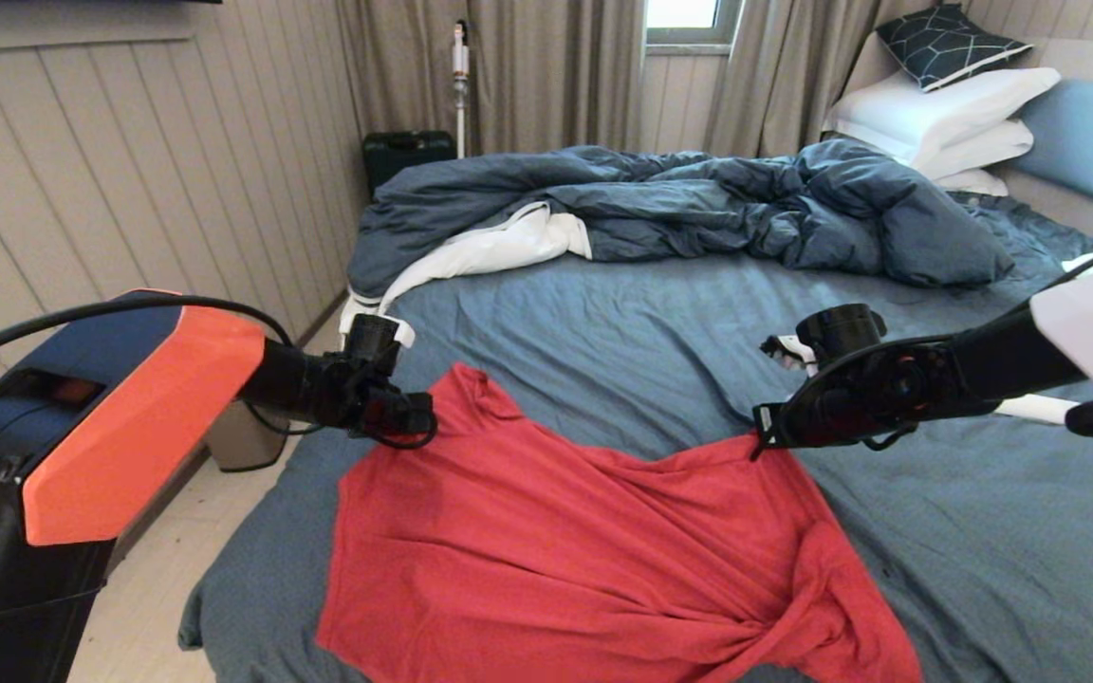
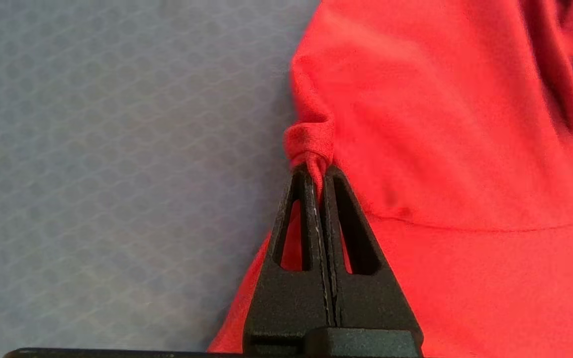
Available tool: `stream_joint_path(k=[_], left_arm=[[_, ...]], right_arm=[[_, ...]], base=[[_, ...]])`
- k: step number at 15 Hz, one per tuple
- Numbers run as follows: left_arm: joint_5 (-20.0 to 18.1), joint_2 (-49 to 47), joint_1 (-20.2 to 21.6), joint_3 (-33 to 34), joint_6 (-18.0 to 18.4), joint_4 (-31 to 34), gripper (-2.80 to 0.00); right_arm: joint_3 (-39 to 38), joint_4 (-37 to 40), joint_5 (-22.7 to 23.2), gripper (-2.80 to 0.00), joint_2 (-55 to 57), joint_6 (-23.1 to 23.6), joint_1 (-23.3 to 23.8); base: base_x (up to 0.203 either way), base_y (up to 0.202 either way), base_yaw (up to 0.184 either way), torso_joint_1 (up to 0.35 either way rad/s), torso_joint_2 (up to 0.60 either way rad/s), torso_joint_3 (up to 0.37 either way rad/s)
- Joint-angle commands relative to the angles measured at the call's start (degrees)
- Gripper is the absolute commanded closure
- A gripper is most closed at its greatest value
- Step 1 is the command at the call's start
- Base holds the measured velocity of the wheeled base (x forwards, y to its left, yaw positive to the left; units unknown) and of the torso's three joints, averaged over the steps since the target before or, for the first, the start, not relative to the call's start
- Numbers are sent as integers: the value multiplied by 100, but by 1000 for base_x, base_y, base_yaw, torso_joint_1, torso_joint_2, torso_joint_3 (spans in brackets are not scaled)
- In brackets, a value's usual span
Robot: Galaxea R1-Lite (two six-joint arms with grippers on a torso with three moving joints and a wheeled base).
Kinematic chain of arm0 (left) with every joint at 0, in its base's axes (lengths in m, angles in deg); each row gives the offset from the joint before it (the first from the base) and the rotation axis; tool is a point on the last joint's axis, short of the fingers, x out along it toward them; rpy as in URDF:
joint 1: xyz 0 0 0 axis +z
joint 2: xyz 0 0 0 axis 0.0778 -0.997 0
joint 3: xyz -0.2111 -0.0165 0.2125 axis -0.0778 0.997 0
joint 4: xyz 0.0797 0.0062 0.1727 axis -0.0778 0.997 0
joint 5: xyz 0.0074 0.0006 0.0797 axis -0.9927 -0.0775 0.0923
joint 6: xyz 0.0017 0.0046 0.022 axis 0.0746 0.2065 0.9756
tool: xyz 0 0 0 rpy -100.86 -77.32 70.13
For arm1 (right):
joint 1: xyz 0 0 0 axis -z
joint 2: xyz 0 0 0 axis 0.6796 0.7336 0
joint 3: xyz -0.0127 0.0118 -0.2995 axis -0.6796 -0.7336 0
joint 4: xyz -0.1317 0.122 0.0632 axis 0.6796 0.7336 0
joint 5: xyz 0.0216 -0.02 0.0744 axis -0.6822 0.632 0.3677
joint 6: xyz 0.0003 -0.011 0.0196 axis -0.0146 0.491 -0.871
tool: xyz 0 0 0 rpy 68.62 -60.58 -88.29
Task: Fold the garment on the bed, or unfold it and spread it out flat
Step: Unford the red T-shirt
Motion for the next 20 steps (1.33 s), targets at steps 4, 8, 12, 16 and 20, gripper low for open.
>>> stream_joint_path(k=[4,8,12,16,20], left_arm=[[6,317,-9,131,40,-245,0],[1,878,90,97,3,-247,0],[-2,925,134,-129,18,-247,0],[-17,802,267,-633,33,-195,0],[-16,432,446,-1367,45,30,0]], right_arm=[[103,-92,-26,0,-185,-17,5],[158,-742,-175,0,-250,-307,-12],[339,-767,-245,0,-268,-325,19],[745,-772,-519,0,-38,-326,51],[1487,-770,-948,0,528,-319,64]], base=[[0,0,0,0,0,0],[0,0,0,0,0,0],[0,0,0,0,0,0],[0,0,0,0,0,0],[0,0,0,0,0,0]])
